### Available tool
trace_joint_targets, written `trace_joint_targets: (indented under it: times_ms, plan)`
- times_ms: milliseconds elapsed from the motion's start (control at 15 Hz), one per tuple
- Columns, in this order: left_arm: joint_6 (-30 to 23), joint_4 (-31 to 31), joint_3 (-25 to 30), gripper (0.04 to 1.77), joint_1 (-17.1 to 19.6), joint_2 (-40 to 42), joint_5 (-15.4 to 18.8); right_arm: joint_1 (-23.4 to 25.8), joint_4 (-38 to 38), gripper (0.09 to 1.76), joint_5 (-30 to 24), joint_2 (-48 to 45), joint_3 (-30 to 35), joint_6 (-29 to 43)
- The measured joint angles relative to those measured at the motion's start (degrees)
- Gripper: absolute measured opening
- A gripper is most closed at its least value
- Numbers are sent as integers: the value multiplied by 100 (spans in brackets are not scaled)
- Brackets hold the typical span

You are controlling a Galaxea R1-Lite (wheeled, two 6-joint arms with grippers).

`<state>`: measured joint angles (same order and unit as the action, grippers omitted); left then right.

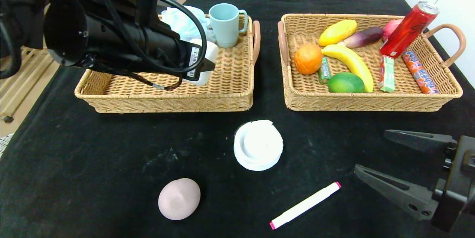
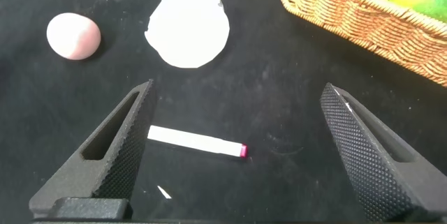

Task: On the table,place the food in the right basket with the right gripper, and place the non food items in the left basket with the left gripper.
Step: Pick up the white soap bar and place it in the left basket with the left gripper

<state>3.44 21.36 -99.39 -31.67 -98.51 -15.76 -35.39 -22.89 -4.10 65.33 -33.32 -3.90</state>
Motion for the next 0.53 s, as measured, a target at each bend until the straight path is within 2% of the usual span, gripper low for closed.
trace_joint_targets:
  times_ms: [200,533]
  plan:
    - [-11,-419,-234,100,144,-344,37,26,0,171,-6,-32,0,-61]
    - [-22,-660,-529,100,260,-824,48,35,-11,171,0,-54,2,-63]
